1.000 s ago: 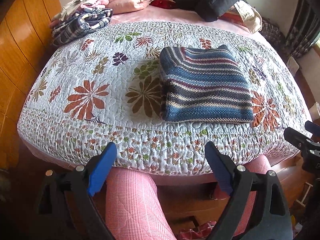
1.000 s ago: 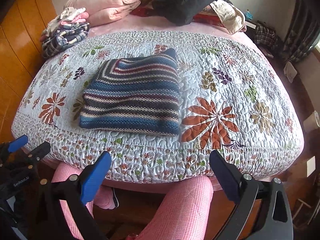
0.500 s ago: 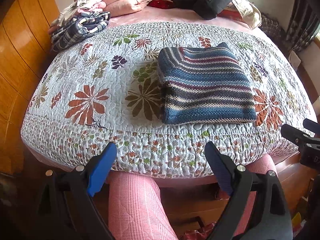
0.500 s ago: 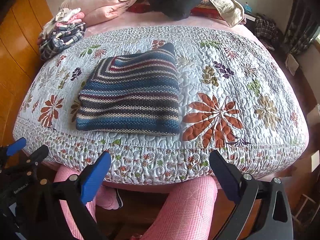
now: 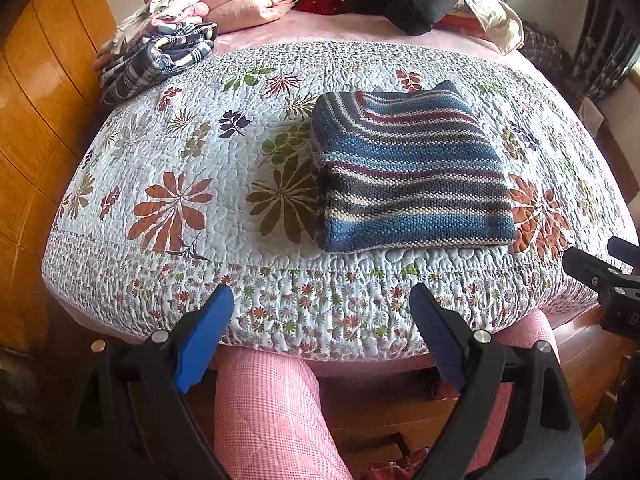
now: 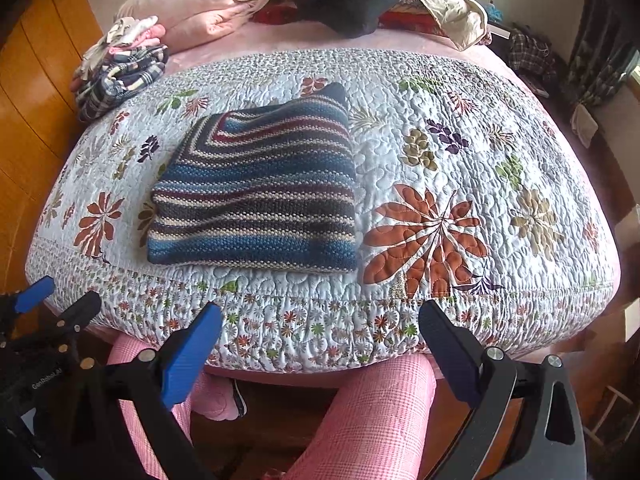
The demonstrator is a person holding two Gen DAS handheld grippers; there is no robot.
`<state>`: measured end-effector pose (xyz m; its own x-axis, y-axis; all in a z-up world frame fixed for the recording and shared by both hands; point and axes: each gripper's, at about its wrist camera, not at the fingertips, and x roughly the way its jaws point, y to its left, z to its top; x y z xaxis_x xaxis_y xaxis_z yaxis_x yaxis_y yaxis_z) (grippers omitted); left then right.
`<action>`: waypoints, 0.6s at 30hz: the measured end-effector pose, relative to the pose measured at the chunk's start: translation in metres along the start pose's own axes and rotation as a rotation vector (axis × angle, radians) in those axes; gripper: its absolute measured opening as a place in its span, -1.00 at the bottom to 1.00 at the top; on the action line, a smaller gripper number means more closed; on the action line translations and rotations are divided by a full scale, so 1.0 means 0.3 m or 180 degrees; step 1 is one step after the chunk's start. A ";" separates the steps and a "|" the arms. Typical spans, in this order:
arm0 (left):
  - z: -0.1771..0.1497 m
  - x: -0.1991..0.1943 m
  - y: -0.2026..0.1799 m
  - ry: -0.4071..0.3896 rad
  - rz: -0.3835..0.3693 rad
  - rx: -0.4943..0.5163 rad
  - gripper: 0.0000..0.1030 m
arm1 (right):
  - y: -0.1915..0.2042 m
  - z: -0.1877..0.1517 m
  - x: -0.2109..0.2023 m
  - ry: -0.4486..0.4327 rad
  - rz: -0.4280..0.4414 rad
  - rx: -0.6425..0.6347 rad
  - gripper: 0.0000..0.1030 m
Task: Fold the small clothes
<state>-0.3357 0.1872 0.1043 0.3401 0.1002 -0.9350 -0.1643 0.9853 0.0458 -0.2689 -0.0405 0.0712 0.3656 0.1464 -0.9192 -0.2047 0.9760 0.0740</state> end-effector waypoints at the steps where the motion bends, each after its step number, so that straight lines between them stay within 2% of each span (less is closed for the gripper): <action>1: 0.000 0.001 -0.001 0.0004 -0.0002 0.0001 0.73 | -0.002 0.000 0.001 0.0000 -0.0003 0.0003 0.92; 18: -0.003 0.009 -0.011 0.0011 0.0017 0.0030 0.73 | -0.016 0.000 0.003 -0.0038 -0.0015 0.0041 0.92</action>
<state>-0.3351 0.1841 0.1013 0.3362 0.1051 -0.9359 -0.1574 0.9860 0.0542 -0.2676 -0.0449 0.0699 0.3774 0.1437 -0.9148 -0.1912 0.9787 0.0748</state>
